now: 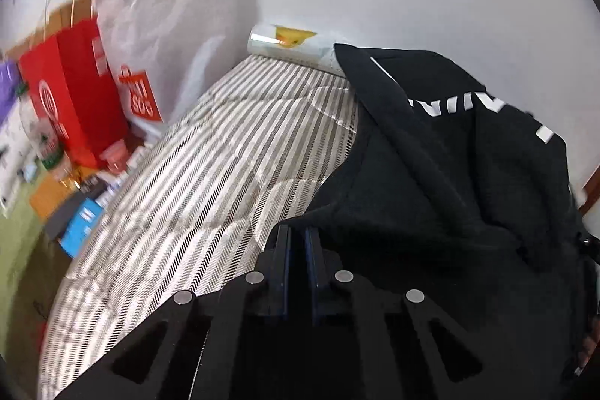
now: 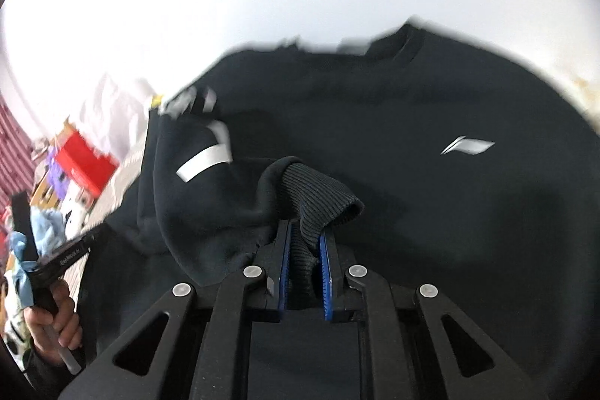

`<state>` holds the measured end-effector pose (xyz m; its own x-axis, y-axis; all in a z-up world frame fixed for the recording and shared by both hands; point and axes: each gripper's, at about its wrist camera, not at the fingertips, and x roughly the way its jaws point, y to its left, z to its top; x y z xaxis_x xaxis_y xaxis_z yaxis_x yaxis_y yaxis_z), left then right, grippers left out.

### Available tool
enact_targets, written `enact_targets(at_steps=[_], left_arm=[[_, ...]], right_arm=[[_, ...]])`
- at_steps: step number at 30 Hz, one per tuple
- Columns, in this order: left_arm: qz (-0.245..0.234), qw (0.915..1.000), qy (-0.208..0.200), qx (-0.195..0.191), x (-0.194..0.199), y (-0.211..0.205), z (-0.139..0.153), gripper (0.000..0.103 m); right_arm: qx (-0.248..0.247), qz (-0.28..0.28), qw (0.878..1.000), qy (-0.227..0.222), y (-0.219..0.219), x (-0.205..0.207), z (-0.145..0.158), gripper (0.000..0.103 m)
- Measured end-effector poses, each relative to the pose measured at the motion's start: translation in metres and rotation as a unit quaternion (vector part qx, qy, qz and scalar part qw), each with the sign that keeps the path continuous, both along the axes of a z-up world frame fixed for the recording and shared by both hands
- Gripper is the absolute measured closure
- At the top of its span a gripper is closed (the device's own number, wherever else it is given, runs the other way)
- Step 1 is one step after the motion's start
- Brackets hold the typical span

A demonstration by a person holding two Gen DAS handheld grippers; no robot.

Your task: Fold small clothes

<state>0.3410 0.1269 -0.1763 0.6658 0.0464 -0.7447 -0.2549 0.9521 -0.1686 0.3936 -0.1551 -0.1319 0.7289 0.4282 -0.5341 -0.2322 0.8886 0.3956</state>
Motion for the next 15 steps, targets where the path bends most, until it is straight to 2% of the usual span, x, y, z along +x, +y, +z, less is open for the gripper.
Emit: enact_targets(at_steps=[4,11,15], left_arm=[[0.005,1.0000,0.002,0.005,0.000,-0.001,-0.001,0.096],[0.003,1.0000,0.003,-0.001,0.000,0.002,-0.002,0.096],[0.003,1.0000,0.002,-0.009,0.000,0.004,-0.002,0.096]], right_arm=[[-0.003,-0.041,0.999,-0.010,-0.048,-0.011,0.013,0.089],[0.003,-0.102,0.995,0.021,-0.109,-0.012,-0.009,0.089],[0.035,-0.131,0.990,0.026,-0.140,-0.010,-0.007,0.089]])
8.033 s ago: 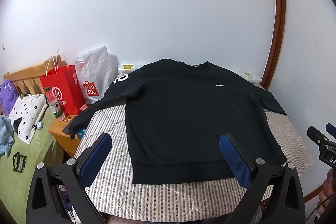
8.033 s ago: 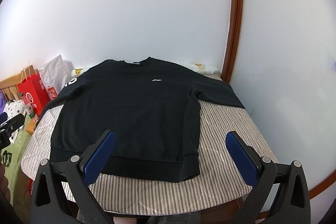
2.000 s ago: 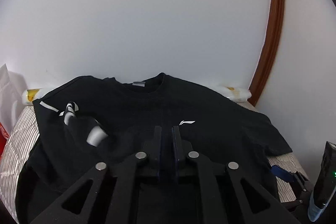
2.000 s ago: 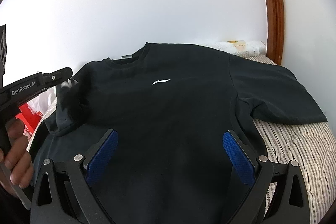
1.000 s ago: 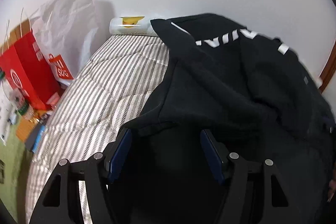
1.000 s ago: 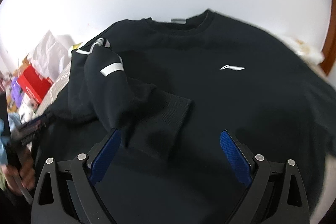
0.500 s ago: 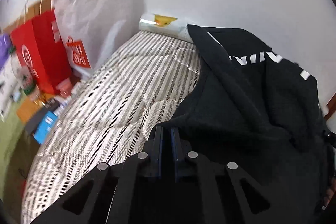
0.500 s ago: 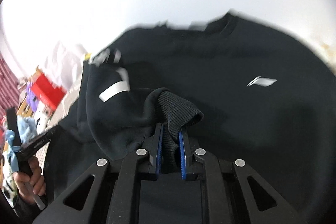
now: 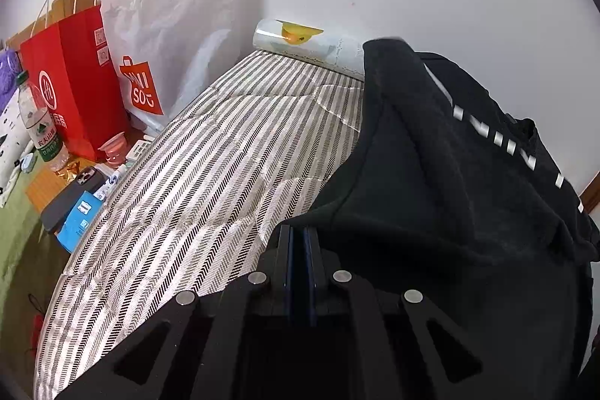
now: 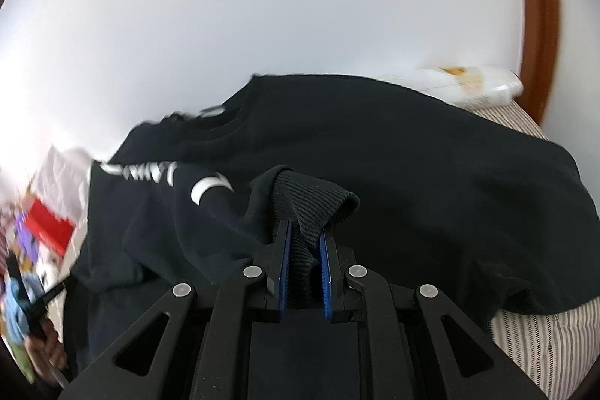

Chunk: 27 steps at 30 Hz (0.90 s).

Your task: Fold small clothes

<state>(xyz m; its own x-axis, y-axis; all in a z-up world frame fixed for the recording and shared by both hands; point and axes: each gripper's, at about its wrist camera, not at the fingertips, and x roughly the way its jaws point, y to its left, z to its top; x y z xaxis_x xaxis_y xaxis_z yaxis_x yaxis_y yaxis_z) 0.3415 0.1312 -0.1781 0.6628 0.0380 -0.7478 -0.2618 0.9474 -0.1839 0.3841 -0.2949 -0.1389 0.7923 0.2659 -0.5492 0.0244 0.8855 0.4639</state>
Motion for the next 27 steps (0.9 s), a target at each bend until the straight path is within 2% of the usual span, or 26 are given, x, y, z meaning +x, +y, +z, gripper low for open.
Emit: enact_targets(at_steps=[10,14,17,21,23,25,27], left_arm=[[-0.004,0.9999,0.001,-0.014,0.001,0.003,-0.001,0.096],[-0.006,0.9999,0.003,-0.008,0.001,0.001,0.000,0.096],[-0.009,0.9999,0.007,-0.005,0.000,-0.001,0.001,0.095],[-0.018,0.9998,0.009,-0.003,-0.001,-0.004,0.002,0.090],[-0.032,0.9994,0.013,0.001,-0.002,-0.007,0.002,0.081],[-0.049,0.9987,0.013,0.004,-0.004,-0.009,0.004,0.073],[-0.070,0.9972,0.012,0.022,-0.007,-0.013,0.006,0.068]], right_arm=[[-0.026,-0.019,0.999,0.030,-0.017,-0.011,-0.016,0.089],[-0.063,-0.011,0.994,0.091,-0.014,-0.005,-0.034,0.084],[-0.107,-0.040,0.991,0.077,-0.011,-0.019,-0.018,0.081],[-0.134,-0.025,0.990,0.044,0.006,-0.028,0.021,0.078],[-0.135,-0.002,0.991,0.021,0.030,-0.025,0.043,0.073],[-0.128,0.032,0.991,0.003,0.056,-0.017,0.061,0.061],[-0.124,0.075,0.989,-0.018,0.095,0.000,0.075,0.056]])
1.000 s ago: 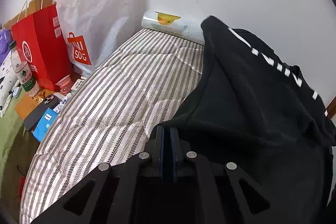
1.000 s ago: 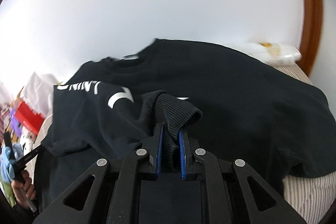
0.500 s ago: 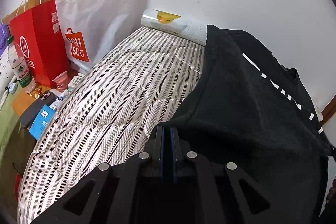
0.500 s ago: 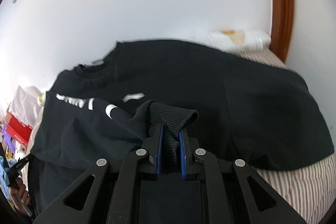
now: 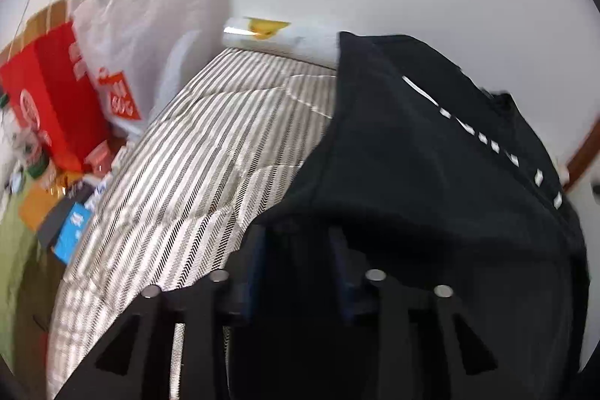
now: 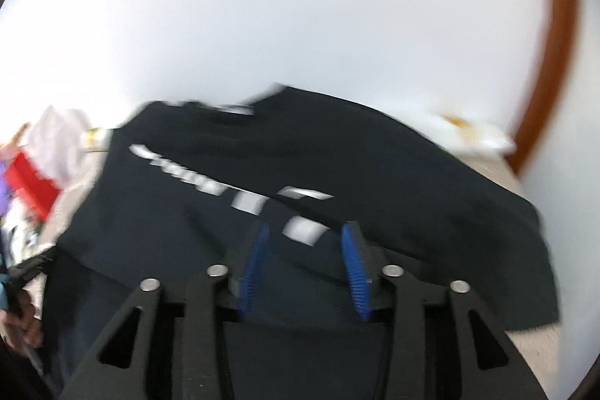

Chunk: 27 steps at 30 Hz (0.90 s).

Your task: Fold small clothes

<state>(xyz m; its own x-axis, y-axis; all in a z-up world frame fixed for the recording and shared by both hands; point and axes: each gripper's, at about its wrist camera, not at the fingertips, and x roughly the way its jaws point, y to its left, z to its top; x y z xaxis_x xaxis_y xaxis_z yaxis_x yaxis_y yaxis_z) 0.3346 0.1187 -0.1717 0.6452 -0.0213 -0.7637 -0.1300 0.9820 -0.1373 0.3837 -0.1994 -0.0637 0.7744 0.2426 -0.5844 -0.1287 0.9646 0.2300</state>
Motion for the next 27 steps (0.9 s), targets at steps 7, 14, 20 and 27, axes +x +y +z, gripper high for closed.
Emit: enact_targets(at_steps=[7,14,20,27], left_arm=[[-0.009,0.9978,-0.027,0.060,0.004,0.010,0.000,0.054],[-0.011,0.9980,-0.029,0.055,0.007,0.015,-0.002,0.064],[-0.031,0.9977,-0.036,0.048,0.005,0.012,-0.001,0.084],[-0.032,0.9986,-0.037,0.020,0.005,0.018,-0.002,0.096]], right_arm=[[0.027,0.107,0.994,-0.017,0.123,0.071,0.009,0.050],[0.056,0.171,0.983,-0.014,0.215,0.150,0.011,0.046],[0.051,0.197,0.979,0.003,0.269,0.207,0.004,0.046],[0.047,0.246,0.968,-0.024,0.302,0.222,0.013,0.095]])
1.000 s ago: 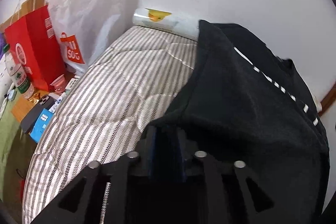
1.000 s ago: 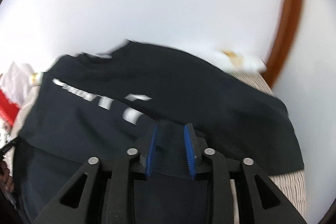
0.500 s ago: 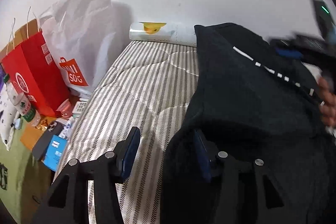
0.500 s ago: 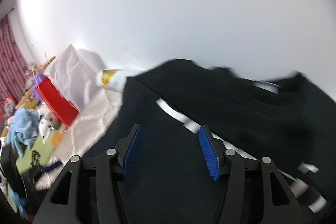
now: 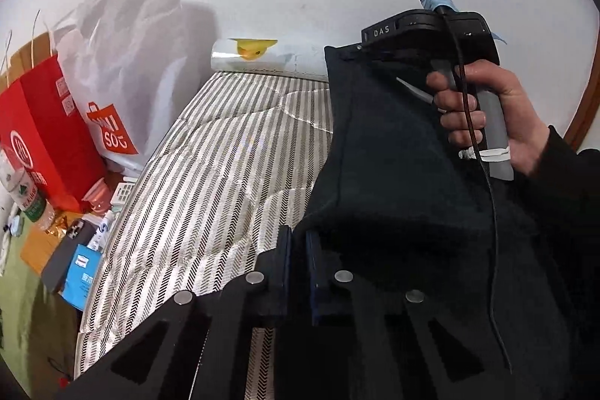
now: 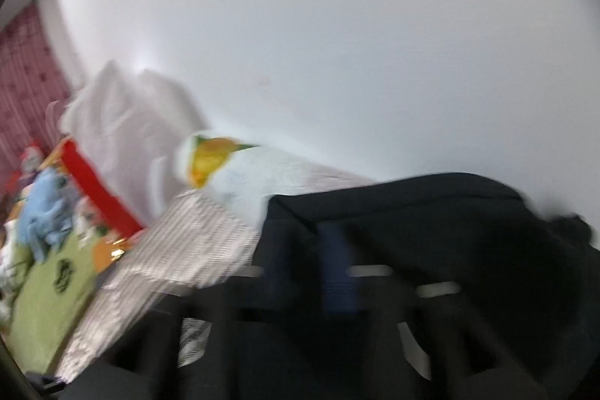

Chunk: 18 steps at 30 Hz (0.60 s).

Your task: Fold small clothes

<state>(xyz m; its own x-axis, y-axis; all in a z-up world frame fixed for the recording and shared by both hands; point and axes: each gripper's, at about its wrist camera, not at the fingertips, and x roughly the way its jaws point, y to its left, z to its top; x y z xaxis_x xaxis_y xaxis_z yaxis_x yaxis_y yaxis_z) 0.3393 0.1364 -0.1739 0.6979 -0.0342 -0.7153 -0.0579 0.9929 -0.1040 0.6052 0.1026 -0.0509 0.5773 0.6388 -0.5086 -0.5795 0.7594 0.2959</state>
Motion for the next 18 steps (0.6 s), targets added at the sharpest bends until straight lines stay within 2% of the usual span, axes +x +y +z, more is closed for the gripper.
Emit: enact_targets(at_steps=[3,7,10,12,13,15,17,18], left_arm=[[0.014,0.9999,0.003,-0.004,0.000,0.004,-0.001,0.096],[0.026,0.9991,0.022,-0.024,0.004,0.013,-0.007,0.096],[0.026,0.9992,0.022,-0.019,0.003,0.012,-0.007,0.096],[0.029,0.9993,0.022,-0.010,0.003,0.010,-0.006,0.093],[0.031,0.9993,0.022,-0.008,0.003,0.010,-0.006,0.091],[0.037,0.9991,0.023,-0.005,0.002,0.010,-0.005,0.086],[0.046,0.9987,0.022,0.001,0.001,0.010,-0.003,0.076],[0.047,0.9987,0.022,0.001,0.001,0.010,-0.002,0.075]], right_arm=[[-0.008,0.002,0.999,-0.034,0.011,-0.003,0.008,0.096],[-0.012,-0.018,0.999,-0.025,0.026,0.009,0.004,0.096],[-0.012,-0.031,0.999,-0.017,0.023,0.010,-0.002,0.094],[0.005,-0.030,1.000,-0.002,0.013,0.006,0.002,0.087],[0.004,-0.035,0.999,-0.001,0.005,0.001,0.005,0.079],[-0.011,-0.052,0.998,-0.018,-0.010,-0.013,0.013,0.066],[-0.025,-0.061,0.997,-0.030,-0.025,-0.032,0.020,0.063],[-0.028,-0.064,0.997,-0.031,-0.035,-0.041,0.024,0.062]])
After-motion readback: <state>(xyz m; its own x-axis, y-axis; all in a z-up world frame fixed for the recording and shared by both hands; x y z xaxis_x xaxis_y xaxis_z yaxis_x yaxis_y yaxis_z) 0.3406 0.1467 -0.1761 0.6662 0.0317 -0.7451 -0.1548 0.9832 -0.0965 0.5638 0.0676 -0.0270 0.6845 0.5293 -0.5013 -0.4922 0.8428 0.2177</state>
